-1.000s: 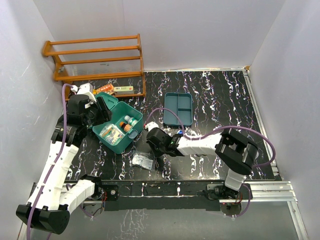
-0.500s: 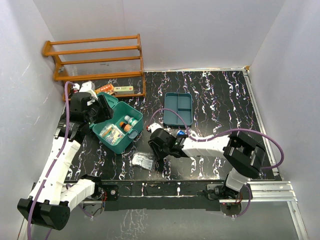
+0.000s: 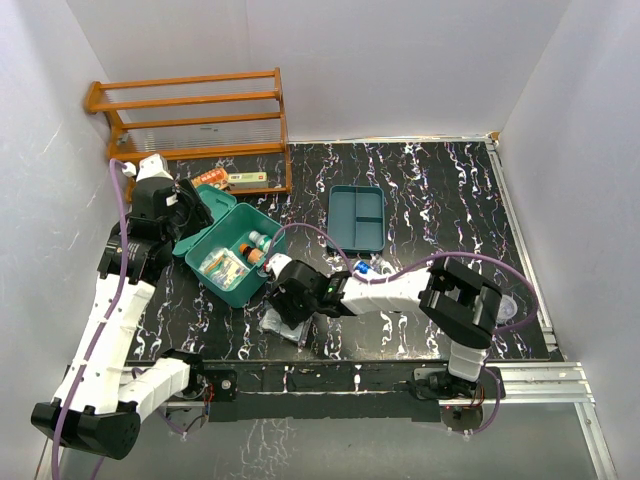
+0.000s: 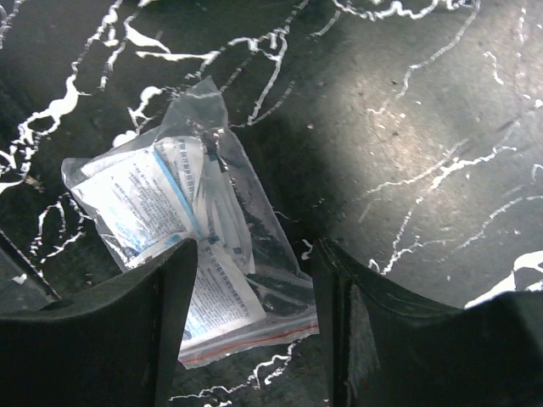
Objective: Organize the medicine kit
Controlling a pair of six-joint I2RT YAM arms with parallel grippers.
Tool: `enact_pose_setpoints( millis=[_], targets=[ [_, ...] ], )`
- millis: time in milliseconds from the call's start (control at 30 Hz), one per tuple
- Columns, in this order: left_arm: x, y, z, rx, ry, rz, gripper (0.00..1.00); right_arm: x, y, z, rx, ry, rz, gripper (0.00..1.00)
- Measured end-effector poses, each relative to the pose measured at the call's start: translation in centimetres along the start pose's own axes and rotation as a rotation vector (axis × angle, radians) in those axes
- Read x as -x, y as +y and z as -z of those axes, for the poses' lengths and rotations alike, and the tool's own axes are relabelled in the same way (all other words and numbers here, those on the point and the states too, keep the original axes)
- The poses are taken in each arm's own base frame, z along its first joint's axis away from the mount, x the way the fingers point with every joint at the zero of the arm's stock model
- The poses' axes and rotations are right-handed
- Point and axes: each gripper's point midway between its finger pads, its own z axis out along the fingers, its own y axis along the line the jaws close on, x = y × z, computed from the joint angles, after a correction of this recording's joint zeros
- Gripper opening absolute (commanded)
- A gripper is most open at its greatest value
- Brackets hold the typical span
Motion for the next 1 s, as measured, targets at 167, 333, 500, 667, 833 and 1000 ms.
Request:
enact_pose_setpoints(
  millis=[167, 333, 500, 667, 833, 1000],
  targets=[
    [-0.1, 0.2, 0.0, 0.013, 0.002, 0.004, 0.53, -0.1, 0.2, -0.1, 0.002, -0.008, 0.001, 0.18],
    [-0.1, 0.4, 0.0, 0.018, 0.002, 0.005, 0.53, -0.4, -0.5, -0.1, -0.032, -0.027, -0.023, 0.0],
    [-0.1, 0.3, 0.0, 0.015, 0.001, 0.005, 0.55, -1.1, -1.8, 1.2, -0.094, -0.034, -0.04, 0.0],
    [-0.4, -0.4, -0.1, -0.031, 0.0, -0.002, 0.59, 0.1, -2.6, 3.0, -0.147, -0.087, -0.065, 0.0],
    [-1.8, -2.5, -0.2, -0.172, 0.043, -0.029, 0.62, 2.9, -3.4, 6.1, -0.199, -0.199, -0.103, 0.0],
    [-4.3, -5.0, -0.2, -0.338, 0.133, -0.031, 0.65, 5.5, -4.4, 9.9, -0.255, -0.317, -0.137, 0.0]
  ],
)
